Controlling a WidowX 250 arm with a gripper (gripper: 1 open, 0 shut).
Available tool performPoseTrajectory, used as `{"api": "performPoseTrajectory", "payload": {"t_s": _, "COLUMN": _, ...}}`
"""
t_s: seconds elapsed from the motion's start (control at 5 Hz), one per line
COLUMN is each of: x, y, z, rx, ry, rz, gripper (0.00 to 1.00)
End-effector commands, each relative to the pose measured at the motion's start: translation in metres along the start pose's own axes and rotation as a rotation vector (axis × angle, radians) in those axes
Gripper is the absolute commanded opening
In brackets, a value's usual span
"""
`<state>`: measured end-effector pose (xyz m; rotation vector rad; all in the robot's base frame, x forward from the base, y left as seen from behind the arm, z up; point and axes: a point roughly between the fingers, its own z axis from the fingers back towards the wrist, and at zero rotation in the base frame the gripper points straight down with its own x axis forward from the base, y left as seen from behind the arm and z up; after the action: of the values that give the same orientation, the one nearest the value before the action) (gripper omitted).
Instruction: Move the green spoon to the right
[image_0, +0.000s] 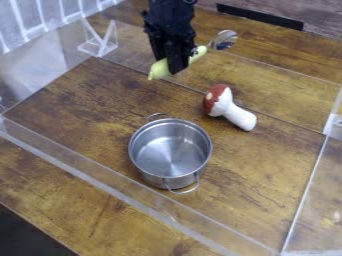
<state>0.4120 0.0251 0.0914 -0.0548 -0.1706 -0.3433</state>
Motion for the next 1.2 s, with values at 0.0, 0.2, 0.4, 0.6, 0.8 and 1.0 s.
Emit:
{"api": "performPoseTrajectory", "payload": {"t_s": 0.0, "x": 0.015, "y": 0.024, "z": 0.027, "rx": 0.053, "ry": -0.089, "rz": -0.005, "gripper": 0.0}}
{"api": "performPoseTrajectory", "payload": {"t_s": 0.2, "x": 0.021, "y": 0.036, "z": 0.023, "rx": 0.062, "ry": -0.088, "rz": -0.003, "gripper": 0.0}}
{"api": "performPoseTrajectory", "payload": {"t_s": 0.4, "x": 0.026, "y": 0.041, "z": 0.019, "rx": 0.065, "ry": -0.088, "rz": 0.001, "gripper": 0.0}}
{"api": "performPoseTrajectory", "payload": {"t_s": 0.6, "x": 0.03, "y": 0.047, "z": 0.015, "rx": 0.067, "ry": -0.086, "rz": 0.008, "gripper": 0.0}}
{"api": "performPoseTrajectory", "payload": {"t_s": 0.8, "x": 0.033, "y": 0.054, "z": 0.011, "rx": 0.067, "ry": -0.086, "rz": 0.018, "gripper": 0.0}}
{"api": "performPoseTrajectory", "payload": {"t_s": 1.0, "x": 0.035, "y": 0.06, "z": 0.009, "rx": 0.067, "ry": -0.086, "rz": 0.03, "gripper": 0.0}}
